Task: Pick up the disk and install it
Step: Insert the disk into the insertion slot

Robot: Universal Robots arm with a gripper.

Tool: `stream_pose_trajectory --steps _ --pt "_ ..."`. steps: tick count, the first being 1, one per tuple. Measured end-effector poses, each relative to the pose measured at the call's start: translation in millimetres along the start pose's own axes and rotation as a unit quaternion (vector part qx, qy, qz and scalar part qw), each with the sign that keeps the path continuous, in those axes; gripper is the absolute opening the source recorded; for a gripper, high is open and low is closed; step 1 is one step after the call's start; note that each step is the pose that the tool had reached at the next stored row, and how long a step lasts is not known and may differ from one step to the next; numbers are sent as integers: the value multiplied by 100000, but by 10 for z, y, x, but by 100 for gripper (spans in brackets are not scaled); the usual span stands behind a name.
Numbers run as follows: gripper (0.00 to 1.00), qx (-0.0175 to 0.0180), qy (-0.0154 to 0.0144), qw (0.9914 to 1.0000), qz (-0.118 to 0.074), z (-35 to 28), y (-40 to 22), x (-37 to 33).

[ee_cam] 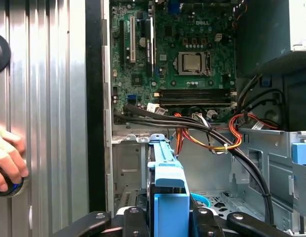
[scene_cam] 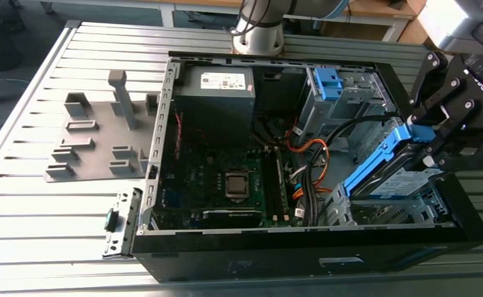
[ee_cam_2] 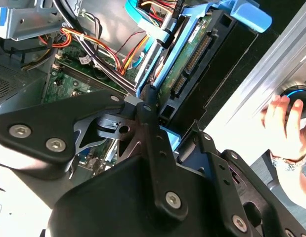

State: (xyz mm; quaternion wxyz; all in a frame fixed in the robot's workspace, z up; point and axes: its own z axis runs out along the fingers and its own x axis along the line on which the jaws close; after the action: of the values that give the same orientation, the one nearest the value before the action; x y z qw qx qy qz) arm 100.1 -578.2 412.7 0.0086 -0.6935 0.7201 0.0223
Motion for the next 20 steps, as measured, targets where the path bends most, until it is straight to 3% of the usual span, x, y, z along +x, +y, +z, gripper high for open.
stream_pose_trajectory --steps 6,7,13,14,16,17,19,20 --pt "37 2 1 100000 -4 2 0 0" --pt "44 0 -4 100000 -2 3 0 0" --pt "44 -1 -9 100000 -1 5 0 0" --pt "42 1 -9 100000 -2 5 0 0" --pt "30 1 -5 100000 0 6 0 0" --pt "30 1 -6 100000 0 6 0 0" --pt "18 -1 -6 100000 -2 7 0 0" --pt "18 2 -7 100000 0 7 0 0"
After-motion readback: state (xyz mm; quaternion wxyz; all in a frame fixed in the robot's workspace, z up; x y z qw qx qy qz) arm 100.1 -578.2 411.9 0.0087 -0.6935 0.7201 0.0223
